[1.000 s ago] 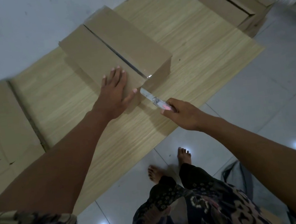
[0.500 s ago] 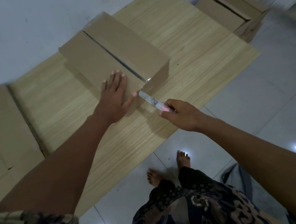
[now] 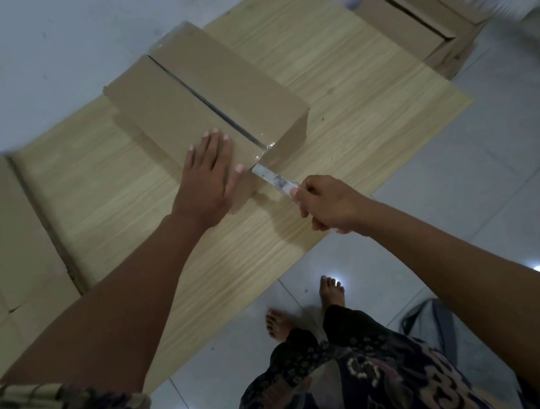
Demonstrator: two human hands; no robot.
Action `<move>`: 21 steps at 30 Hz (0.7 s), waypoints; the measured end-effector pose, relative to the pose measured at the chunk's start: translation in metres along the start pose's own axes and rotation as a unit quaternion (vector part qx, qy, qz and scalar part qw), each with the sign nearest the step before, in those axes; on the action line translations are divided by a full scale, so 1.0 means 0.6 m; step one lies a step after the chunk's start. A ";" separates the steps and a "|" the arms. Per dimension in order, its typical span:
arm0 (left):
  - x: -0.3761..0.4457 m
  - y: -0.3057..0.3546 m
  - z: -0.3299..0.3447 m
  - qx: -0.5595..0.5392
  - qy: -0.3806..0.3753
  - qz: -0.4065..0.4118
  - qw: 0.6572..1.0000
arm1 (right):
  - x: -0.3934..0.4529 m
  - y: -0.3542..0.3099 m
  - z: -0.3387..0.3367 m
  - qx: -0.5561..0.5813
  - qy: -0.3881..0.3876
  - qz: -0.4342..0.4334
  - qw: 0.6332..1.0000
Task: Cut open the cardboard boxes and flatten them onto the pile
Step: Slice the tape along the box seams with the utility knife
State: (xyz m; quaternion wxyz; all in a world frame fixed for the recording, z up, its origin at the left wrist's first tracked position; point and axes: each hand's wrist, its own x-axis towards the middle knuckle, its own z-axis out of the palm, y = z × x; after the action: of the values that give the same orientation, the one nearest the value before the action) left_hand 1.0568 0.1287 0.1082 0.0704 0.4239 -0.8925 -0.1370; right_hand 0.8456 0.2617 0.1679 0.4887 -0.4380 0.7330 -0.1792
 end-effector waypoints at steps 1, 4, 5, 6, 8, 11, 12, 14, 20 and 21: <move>0.000 0.001 0.001 0.006 0.004 0.001 1.000 | 0.001 0.003 -0.003 0.016 -0.001 -0.001 1.000; -0.001 0.001 0.008 0.019 0.013 0.004 1.000 | 0.001 0.003 -0.009 0.037 -0.004 0.003 0.999; -0.001 0.000 0.009 0.021 0.014 0.005 1.000 | 0.004 0.001 -0.006 0.036 -0.004 0.005 0.999; 0.000 -0.001 0.010 0.022 0.014 0.004 1.000 | 0.007 -0.003 -0.001 0.040 -0.004 0.006 0.999; 0.001 -0.002 0.010 0.025 0.011 0.003 1.000 | 0.013 -0.012 0.007 0.053 0.000 0.005 0.999; 0.002 -0.001 0.009 0.029 0.016 0.005 0.999 | 0.018 -0.016 0.002 0.048 0.003 -0.002 0.999; 0.002 -0.001 0.010 0.030 0.018 0.007 0.999 | 0.018 -0.013 -0.003 0.050 0.003 -0.001 0.999; 0.003 0.001 0.013 0.033 0.021 0.008 0.999 | 0.019 -0.008 -0.008 0.057 -0.003 0.005 0.998; 0.009 -0.001 0.010 0.043 0.028 0.010 0.999 | 0.038 -0.026 -0.009 0.060 -0.003 0.009 0.998; 0.010 -0.002 0.010 0.044 0.027 0.012 0.999 | 0.038 -0.025 -0.014 0.056 -0.005 0.004 0.998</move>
State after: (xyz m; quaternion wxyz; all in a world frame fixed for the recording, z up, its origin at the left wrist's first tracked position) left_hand 1.0525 0.1246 0.1022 0.0780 0.4191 -0.9005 -0.0853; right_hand 0.8419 0.2335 0.1694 0.5168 -0.4079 0.7211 -0.2155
